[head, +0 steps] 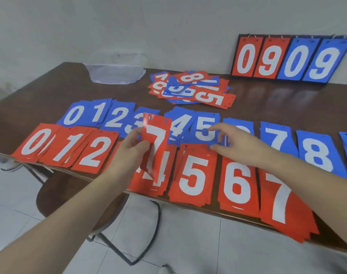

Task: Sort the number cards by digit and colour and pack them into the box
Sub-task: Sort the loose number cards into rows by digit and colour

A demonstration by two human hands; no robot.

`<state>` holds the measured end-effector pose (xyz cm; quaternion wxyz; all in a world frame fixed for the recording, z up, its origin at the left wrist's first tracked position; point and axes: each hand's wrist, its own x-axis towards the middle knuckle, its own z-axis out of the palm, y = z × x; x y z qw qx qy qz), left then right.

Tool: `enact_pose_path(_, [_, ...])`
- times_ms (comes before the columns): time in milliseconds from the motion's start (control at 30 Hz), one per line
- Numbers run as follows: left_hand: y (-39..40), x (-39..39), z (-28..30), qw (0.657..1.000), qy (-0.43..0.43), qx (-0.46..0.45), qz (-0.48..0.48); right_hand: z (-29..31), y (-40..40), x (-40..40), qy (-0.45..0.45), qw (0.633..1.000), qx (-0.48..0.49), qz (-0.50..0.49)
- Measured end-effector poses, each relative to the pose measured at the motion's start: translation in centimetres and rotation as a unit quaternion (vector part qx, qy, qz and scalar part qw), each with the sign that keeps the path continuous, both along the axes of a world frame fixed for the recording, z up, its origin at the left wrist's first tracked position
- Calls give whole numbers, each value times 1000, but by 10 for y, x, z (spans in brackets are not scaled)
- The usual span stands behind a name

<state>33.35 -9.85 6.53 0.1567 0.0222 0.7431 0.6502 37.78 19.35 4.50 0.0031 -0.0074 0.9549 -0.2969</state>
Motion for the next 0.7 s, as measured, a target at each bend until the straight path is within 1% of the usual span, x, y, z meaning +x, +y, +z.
enact_pose_path(100, [29,2,2,1000,-21,21,9,1,31,19,17,998,-26,-49])
enact_pose_path(200, [65,10,3,999,-27,23,-14,3,68,42,34,994,-63,-88])
enact_pose_path(300, [103,21,3,996,-18,33,-75,7,104,68,35,989,-57,-134])
enact_pose_path(433, [150,36,6,987,4,26,-158,8,142,98,40,979,-82,-180])
enact_pose_path(533, [176,45,7,979,1,11,-202,10,162,113,51,975,-86,-200])
enact_pose_path(700, [206,60,7,977,-8,-19,-212,3,184,129,53,973,-97,-202])
